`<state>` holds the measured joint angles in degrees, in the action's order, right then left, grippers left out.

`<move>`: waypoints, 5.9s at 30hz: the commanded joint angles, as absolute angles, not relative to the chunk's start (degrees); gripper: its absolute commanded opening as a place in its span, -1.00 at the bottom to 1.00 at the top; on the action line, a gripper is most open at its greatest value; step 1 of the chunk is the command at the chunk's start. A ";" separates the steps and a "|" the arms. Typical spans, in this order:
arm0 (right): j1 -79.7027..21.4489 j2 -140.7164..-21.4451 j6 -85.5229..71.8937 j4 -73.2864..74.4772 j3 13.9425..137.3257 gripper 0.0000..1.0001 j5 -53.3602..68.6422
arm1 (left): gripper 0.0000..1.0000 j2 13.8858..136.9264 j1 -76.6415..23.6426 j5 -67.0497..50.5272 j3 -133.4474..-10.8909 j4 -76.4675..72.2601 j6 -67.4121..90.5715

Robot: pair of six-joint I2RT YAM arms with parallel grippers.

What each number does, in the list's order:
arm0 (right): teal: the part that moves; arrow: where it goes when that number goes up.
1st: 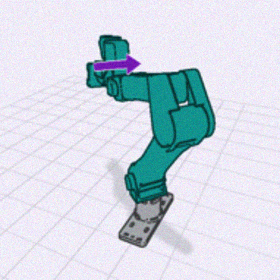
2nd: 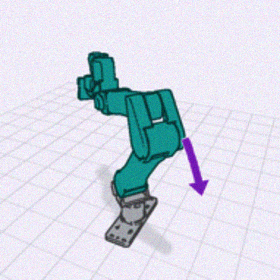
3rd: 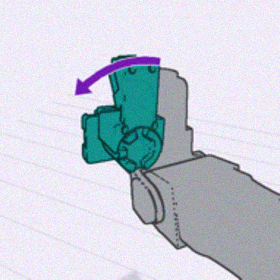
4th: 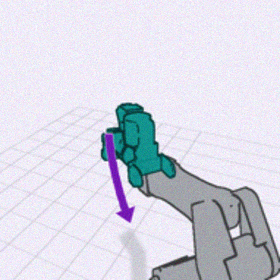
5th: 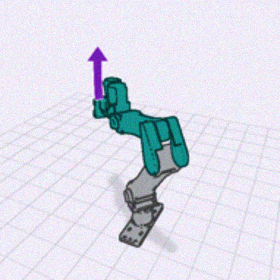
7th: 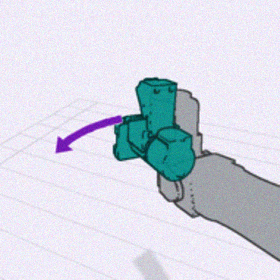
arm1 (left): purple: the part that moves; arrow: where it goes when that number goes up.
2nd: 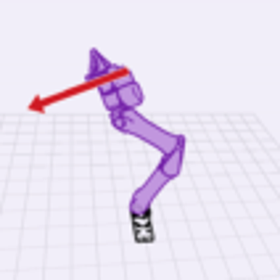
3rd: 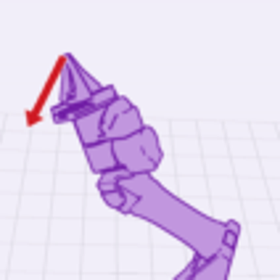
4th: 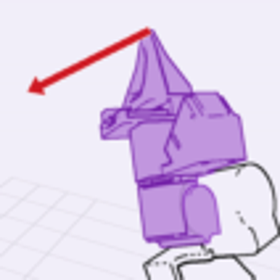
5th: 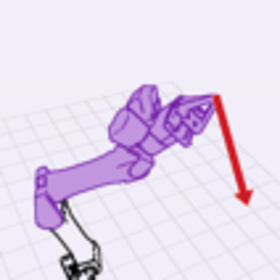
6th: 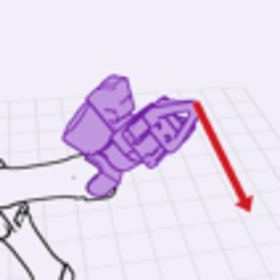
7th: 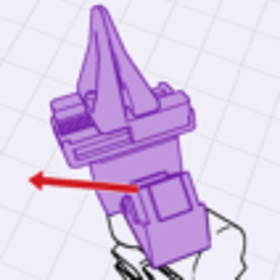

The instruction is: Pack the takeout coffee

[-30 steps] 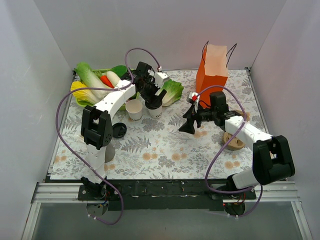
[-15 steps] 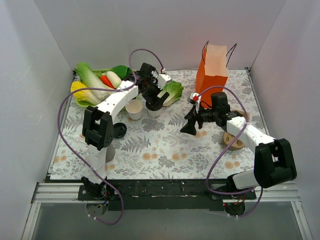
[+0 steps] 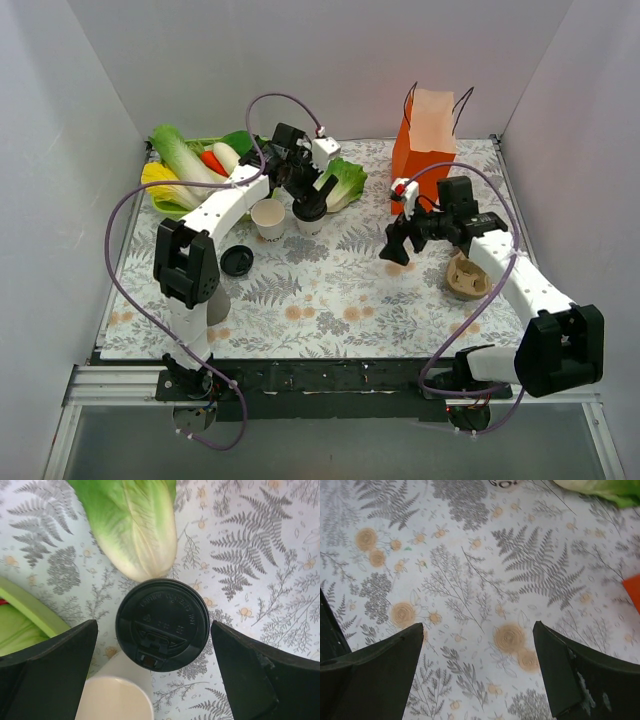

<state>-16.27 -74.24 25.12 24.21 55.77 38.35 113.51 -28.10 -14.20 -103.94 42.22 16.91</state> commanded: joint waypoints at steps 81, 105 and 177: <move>9.93 -89.65 9.58 46.05 64.86 -0.02 2.47 | 0.96 85.78 -29.62 0.26 -90.97 40.69 23.38; 9.93 -91.14 8.35 46.49 69.96 0.20 5.62 | 0.96 86.04 -29.53 -1.67 -91.14 41.40 23.38; 21.71 -93.59 42.45 60.82 82.09 -0.20 17.84 | 0.96 89.03 -29.62 -9.67 -93.96 43.07 26.01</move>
<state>22.00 -91.39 41.74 61.78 80.90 16.47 88.86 -29.69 -8.84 -91.98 42.48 25.71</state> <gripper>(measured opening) 0.369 0.981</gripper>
